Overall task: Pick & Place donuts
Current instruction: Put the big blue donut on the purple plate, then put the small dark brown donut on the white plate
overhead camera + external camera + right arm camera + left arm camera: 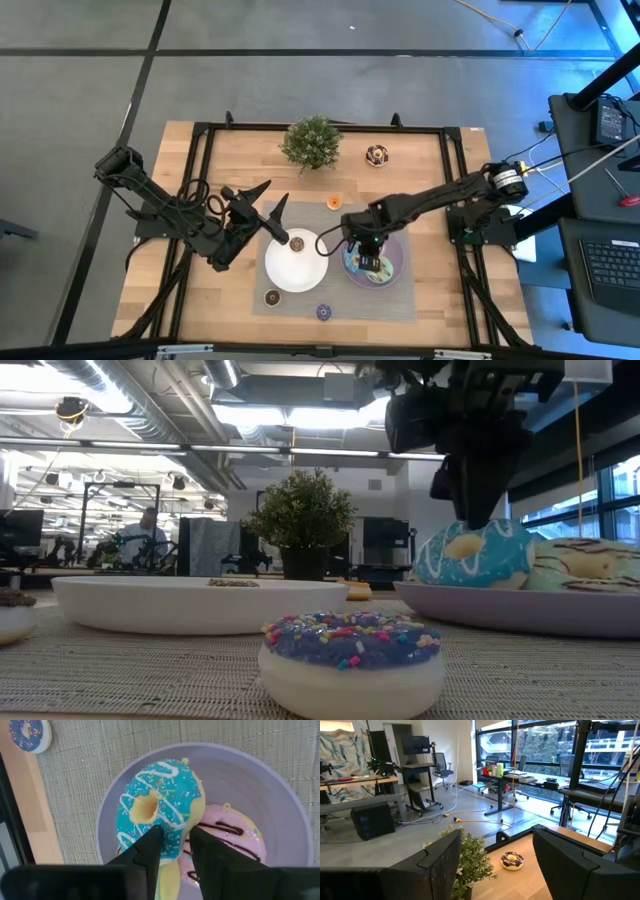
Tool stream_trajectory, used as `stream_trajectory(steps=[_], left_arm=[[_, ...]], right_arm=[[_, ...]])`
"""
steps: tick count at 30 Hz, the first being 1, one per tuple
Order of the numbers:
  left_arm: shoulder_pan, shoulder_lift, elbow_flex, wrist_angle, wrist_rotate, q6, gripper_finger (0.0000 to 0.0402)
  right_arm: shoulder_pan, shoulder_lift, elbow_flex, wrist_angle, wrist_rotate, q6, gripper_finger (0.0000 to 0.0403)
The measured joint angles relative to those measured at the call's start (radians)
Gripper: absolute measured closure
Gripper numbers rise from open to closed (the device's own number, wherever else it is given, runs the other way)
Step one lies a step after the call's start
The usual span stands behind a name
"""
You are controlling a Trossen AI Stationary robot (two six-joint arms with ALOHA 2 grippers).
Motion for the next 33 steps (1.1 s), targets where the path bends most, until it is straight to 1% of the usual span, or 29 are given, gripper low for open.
stream_trajectory(steps=[6, 12, 18, 21, 24, 26, 28, 30, 33], left_arm=[[0.000, 0.000, 0.000, 0.000, 0.000, 0.000, 0.0155], [0.000, 0.000, 0.000, 0.000, 0.000, 0.000, 0.0156], [-0.003, 0.000, 0.000, 0.000, 0.000, 0.000, 0.0157], [-0.032, 0.000, 0.000, 0.000, 0.016, 0.025, 0.0155], [-0.091, 0.000, 0.000, 0.000, 0.072, 0.040, 0.0157], [-0.133, 0.000, 0.000, 0.000, 0.100, -0.008, 0.0158], [-0.171, -0.001, 0.000, -0.017, 0.133, -0.092, 0.0157], [-0.197, -0.002, 0.000, -0.091, 0.230, -0.206, 0.0155], [-0.201, 0.001, -0.001, -0.180, 0.446, -0.396, 0.0156]], right_arm=[[-0.026, 0.000, 0.000, -0.017, -0.001, 0.023, 0.0288], [-0.030, -0.029, 0.000, -0.016, -0.001, 0.025, 0.0288], [-0.030, -0.078, 0.000, -0.017, 0.000, 0.024, 0.0288], [-0.030, -0.128, 0.000, -0.018, 0.025, 0.025, 0.0288], [-0.029, -0.191, 0.000, -0.023, 0.089, 0.025, 0.0288], [-0.029, -0.234, 0.000, -0.025, 0.134, 0.025, 0.0288], [-0.029, -0.271, 0.000, -0.028, 0.180, 0.024, 0.0288], [-0.031, -0.301, 0.000, -0.026, 0.231, 0.017, 0.0288], [-0.037, -0.333, 0.000, -0.022, 0.301, -0.005, 0.0288]])
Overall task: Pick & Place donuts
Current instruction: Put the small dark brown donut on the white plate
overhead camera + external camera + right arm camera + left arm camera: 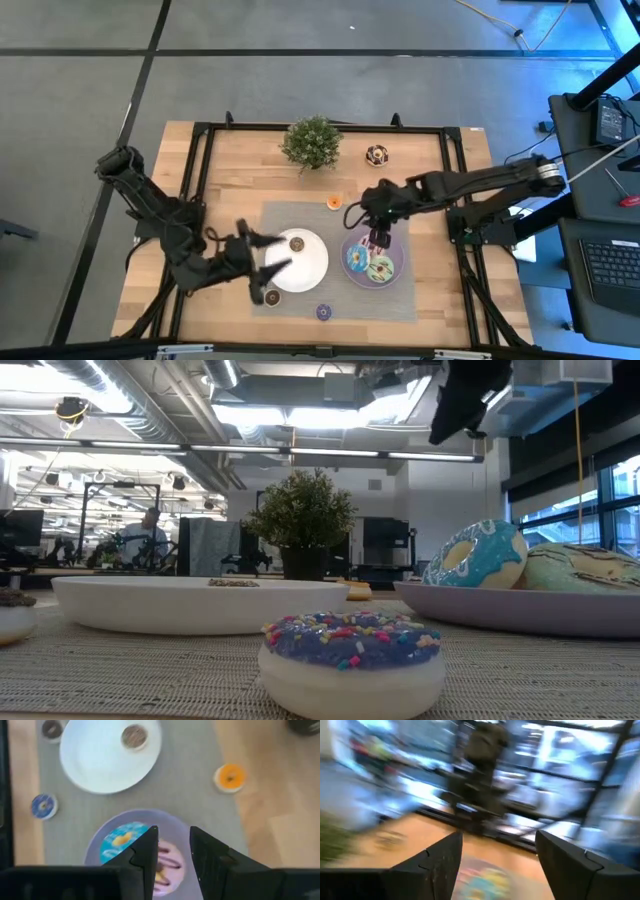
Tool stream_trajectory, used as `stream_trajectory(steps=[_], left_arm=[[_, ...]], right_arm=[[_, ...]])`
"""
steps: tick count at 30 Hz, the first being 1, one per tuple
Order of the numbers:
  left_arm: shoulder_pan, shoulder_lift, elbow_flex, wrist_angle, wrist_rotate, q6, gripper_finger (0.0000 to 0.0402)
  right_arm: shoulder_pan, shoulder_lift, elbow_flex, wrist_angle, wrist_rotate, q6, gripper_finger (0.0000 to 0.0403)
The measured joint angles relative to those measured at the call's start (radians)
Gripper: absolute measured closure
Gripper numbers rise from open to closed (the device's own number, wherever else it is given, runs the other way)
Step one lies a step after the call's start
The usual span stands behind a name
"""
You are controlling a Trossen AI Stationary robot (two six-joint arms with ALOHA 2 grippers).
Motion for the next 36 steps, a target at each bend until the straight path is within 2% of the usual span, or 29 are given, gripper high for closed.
stream_trajectory(steps=[3, 6, 8, 10, 16, 20, 23, 36], left_arm=[[0.040, 0.012, 0.000, 0.001, 0.218, -0.162, 0.0158], [0.086, 0.020, 0.000, -0.036, 0.473, -0.285, 0.0157], [0.118, 0.020, 0.000, -0.121, 0.634, -0.407, 0.0155], [0.144, 0.020, 0.000, -0.251, 0.722, -0.558, 0.0155], [0.160, 0.053, 0.000, -0.780, 0.809, -1.018, 0.0157], [0.143, 0.111, 0.000, -0.906, 0.873, -1.201, 0.0155], [0.131, 0.146, 0.000, -0.916, 0.888, -1.273, 0.0155], [0.050, 0.218, 0.001, -0.851, 0.932, -1.272, 0.0155]], right_arm=[[-0.013, -0.014, 0.000, 0.007, 0.047, -0.002, 0.0288], [-0.025, -0.015, 0.000, 0.013, 0.051, -0.003, 0.0288], [-0.029, -0.015, 0.000, 0.013, 0.051, -0.003, 0.0288], [-0.029, -0.012, 0.000, 0.013, 0.051, -0.003, 0.0288], [-0.025, -0.009, 0.000, 0.009, 0.051, 0.002, 0.0288], [-0.018, -0.009, 0.000, 0.008, 0.050, 0.004, 0.0288], [-0.017, -0.009, 0.000, 0.008, 0.050, 0.004, 0.0288], [-0.018, -0.009, 0.000, 0.007, 0.066, 0.001, 0.0288]])
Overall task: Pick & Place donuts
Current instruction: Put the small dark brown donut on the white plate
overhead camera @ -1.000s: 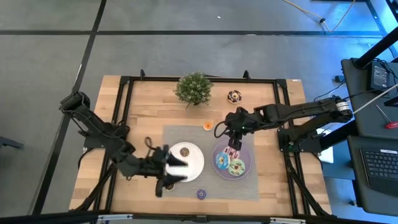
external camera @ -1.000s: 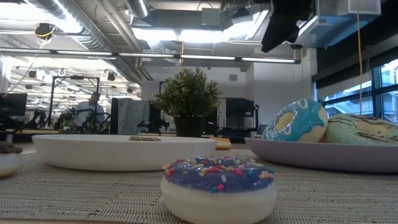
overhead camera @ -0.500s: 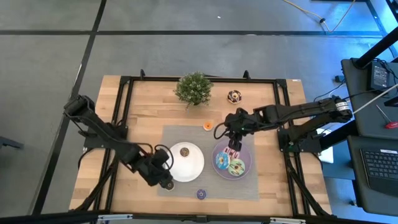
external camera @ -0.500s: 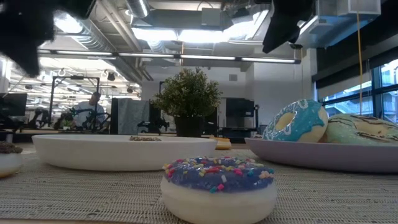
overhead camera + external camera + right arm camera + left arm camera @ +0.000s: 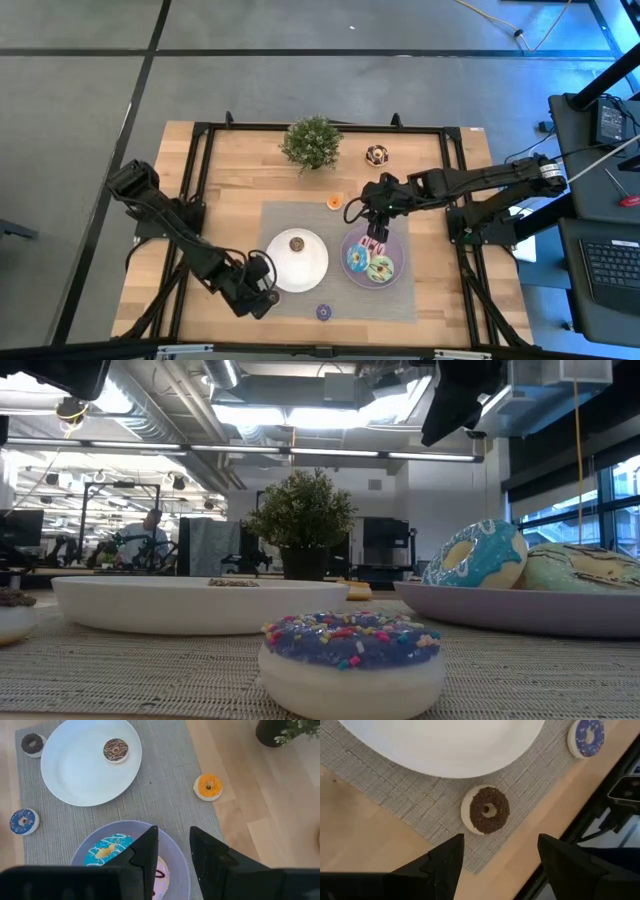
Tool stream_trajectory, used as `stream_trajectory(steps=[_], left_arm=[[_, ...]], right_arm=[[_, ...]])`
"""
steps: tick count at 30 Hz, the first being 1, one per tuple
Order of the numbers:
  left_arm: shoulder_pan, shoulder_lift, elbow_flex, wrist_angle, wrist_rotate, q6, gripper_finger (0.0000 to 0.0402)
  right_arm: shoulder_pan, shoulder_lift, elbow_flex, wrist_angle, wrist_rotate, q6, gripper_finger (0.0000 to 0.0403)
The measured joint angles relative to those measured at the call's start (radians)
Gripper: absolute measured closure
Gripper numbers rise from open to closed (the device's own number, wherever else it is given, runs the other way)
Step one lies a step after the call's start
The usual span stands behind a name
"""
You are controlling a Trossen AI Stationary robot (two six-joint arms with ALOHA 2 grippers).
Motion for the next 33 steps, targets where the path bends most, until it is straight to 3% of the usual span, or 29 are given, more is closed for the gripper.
stream_trajectory(steps=[15, 33], left_arm=[[0.049, 0.166, 0.000, 0.058, 0.085, 0.088, 0.0184], [0.075, 0.175, 0.000, 0.139, 0.083, 0.077, 0.0257]], right_arm=[[0.000, 0.000, 0.000, 0.000, 0.003, -0.003, 0.0288], [0.000, 0.000, 0.000, -0.001, 0.003, -0.025, 0.0288]])
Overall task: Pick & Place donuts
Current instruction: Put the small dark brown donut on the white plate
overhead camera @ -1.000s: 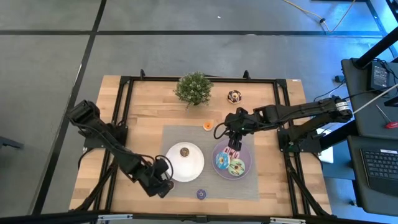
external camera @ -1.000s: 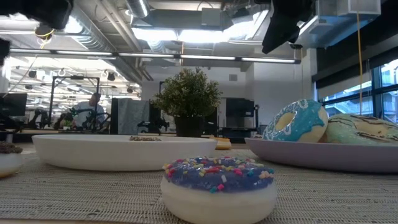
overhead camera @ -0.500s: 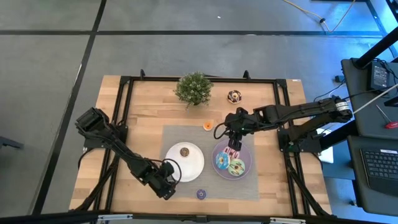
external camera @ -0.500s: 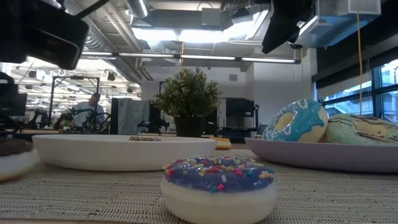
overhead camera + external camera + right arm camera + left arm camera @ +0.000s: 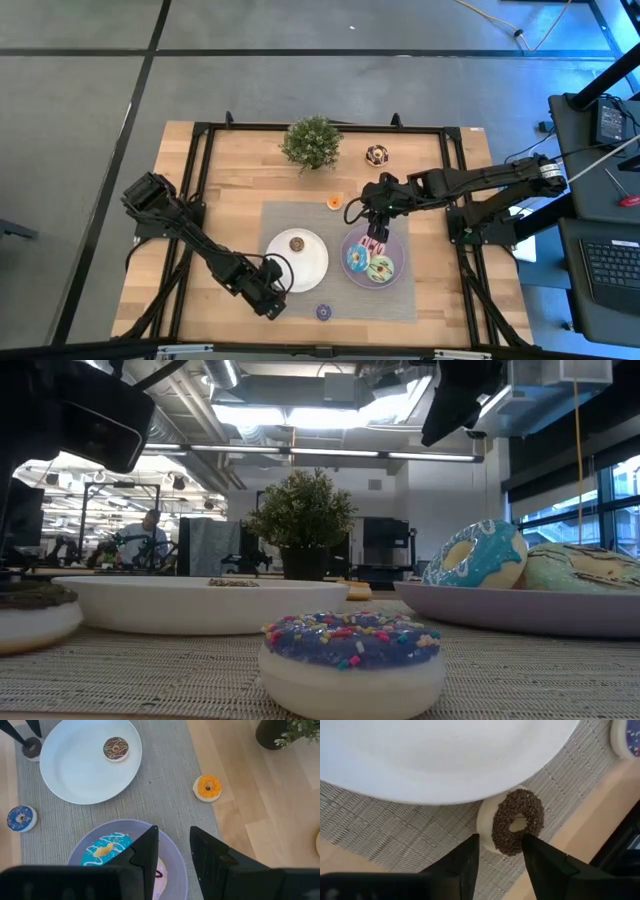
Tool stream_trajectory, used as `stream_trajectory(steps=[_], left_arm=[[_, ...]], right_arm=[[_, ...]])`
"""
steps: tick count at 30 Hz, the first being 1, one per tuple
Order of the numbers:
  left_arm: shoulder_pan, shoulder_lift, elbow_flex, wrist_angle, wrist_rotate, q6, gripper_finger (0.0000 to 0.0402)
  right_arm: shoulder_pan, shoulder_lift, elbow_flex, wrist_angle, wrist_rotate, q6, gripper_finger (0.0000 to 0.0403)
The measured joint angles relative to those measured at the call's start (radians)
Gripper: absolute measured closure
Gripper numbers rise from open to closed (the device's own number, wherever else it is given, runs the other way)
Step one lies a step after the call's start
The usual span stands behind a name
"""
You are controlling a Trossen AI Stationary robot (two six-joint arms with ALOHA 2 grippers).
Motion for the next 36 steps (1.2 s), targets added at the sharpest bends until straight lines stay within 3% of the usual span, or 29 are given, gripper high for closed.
stream_trajectory(steps=[15, 36], left_arm=[[0.012, 0.000, 0.000, -0.016, -0.031, -0.059, 0.0272], [0.014, 0.028, 0.000, 0.004, 0.002, -0.010, 0.0362]], right_arm=[[0.000, 0.000, 0.000, 0.000, 0.000, -0.001, 0.0288], [0.000, 0.000, 0.000, 0.000, -0.001, -0.004, 0.0288]])
